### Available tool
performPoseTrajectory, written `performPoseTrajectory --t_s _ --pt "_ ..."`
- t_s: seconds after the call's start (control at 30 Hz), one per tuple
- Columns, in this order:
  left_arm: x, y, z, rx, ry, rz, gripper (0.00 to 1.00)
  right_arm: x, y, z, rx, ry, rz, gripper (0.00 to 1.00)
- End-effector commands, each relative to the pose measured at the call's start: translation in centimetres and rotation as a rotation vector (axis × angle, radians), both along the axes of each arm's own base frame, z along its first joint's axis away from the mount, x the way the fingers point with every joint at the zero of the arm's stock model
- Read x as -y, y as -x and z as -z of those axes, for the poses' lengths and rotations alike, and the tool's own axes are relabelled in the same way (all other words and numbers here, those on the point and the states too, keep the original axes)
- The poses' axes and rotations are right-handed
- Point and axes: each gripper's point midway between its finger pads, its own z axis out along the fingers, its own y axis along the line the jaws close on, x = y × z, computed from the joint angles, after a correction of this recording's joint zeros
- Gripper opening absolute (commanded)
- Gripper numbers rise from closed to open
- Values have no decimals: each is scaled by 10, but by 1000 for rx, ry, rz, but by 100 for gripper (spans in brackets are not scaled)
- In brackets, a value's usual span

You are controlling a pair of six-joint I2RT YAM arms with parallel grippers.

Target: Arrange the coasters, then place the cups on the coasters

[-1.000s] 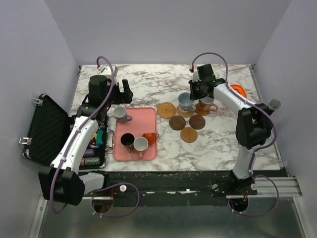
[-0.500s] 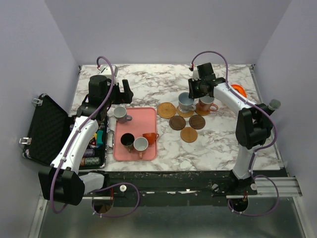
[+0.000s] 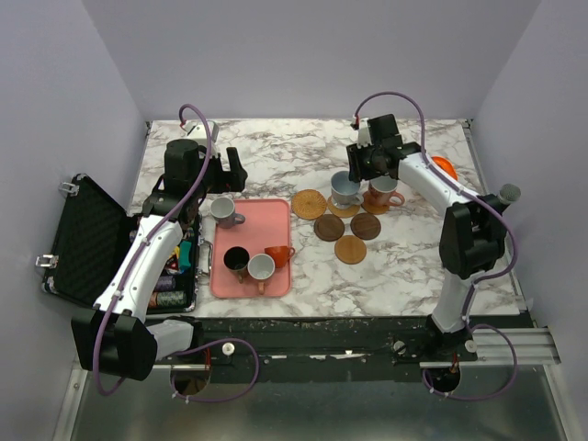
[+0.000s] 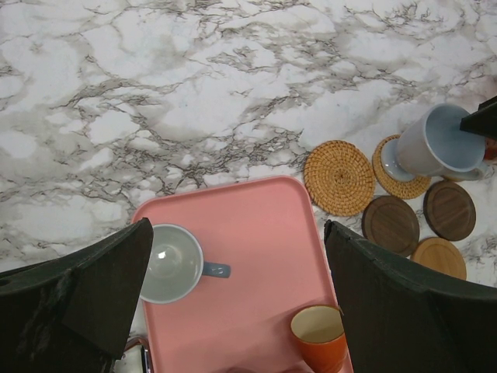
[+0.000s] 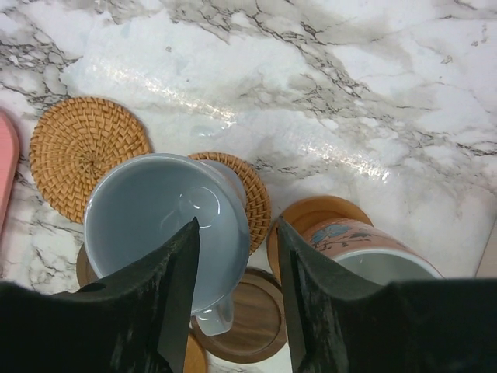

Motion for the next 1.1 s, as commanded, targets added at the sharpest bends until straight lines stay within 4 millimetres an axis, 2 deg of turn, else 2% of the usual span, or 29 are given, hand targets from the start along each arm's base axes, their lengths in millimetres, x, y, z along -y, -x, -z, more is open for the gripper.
performPoseTrajectory --t_s 0.0,0.2,0.4,0.47,0.6,0.63,0.73,0.77,0.97,1.07 --pt "-6 -3 4 -12 -1 -37 99 0 -2 -46 97 -23 -20 53" --pt "-27 -5 18 -76 -46 -113 99 1 8 -72 145 -41 -39 66" --pt "-57 2 45 -166 -51 -195 99 9 33 -102 192 -72 -20 68" --pt "-59 8 52 -174 -58 -201 99 13 44 -112 202 -94 9 68" --pt "-47 25 64 -171 -38 -122 97 13 72 -110 135 -164 86 67" --pt "-41 31 65 -157 -19 -92 96 -4 96 -102 89 -194 106 65" --pt "-47 29 67 -168 -33 -125 97 -41 125 -93 58 -201 75 64" --pt "-49 29 68 -174 -38 -135 97 -50 131 -89 59 -181 79 63" --pt "-49 30 65 -165 -32 -139 97 -142 180 -67 -5 -178 -67 63" --pt "-52 31 62 -154 -41 -153 97 -178 197 -43 -53 -111 -123 62"
